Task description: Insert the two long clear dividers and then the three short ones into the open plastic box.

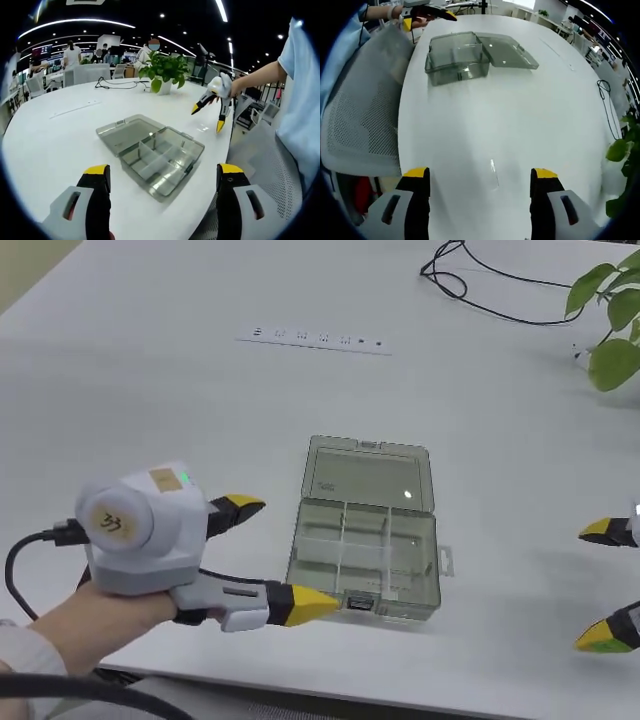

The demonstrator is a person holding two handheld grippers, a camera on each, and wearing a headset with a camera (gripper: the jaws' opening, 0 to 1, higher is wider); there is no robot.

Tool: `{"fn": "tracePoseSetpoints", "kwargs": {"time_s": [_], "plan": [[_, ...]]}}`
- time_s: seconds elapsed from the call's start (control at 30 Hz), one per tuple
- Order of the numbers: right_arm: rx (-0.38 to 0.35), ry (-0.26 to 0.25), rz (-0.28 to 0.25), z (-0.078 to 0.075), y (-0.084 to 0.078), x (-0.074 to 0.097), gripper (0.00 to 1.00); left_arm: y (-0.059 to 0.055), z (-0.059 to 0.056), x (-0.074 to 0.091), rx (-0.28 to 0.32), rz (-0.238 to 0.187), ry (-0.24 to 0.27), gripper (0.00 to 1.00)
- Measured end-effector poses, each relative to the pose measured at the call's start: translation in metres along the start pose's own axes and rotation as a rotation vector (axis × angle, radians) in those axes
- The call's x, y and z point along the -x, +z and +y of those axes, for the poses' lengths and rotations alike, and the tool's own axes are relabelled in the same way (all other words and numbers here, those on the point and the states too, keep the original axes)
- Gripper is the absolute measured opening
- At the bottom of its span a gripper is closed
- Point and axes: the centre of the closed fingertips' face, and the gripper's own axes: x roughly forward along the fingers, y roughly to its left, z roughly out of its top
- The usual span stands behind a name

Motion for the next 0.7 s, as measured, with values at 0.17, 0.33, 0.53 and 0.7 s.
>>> {"fn": "tracePoseSetpoints", "kwargs": {"time_s": [0.17, 0.33, 0.53, 0.7], "plan": [[0.06, 0.035, 0.076, 0.001, -0.011, -0.004, 0.67, 0.0, 0.002, 0.003, 0.003, -0.002, 0.008, 0.89], [0.072, 0.058, 0.114, 0.004, -0.015, -0.009, 0.53, 0.0, 0.006, 0.007, 0.009, -0.007, 0.022, 0.89], [0.091, 0.072, 0.141, 0.007, -0.017, -0.011, 0.46, -0.001, 0.008, 0.01, 0.013, -0.007, 0.029, 0.89], [0.087, 0.067, 0.143, 0.007, -0.016, -0.011, 0.44, -0.002, 0.008, 0.011, 0.014, -0.008, 0.031, 0.88]]}}
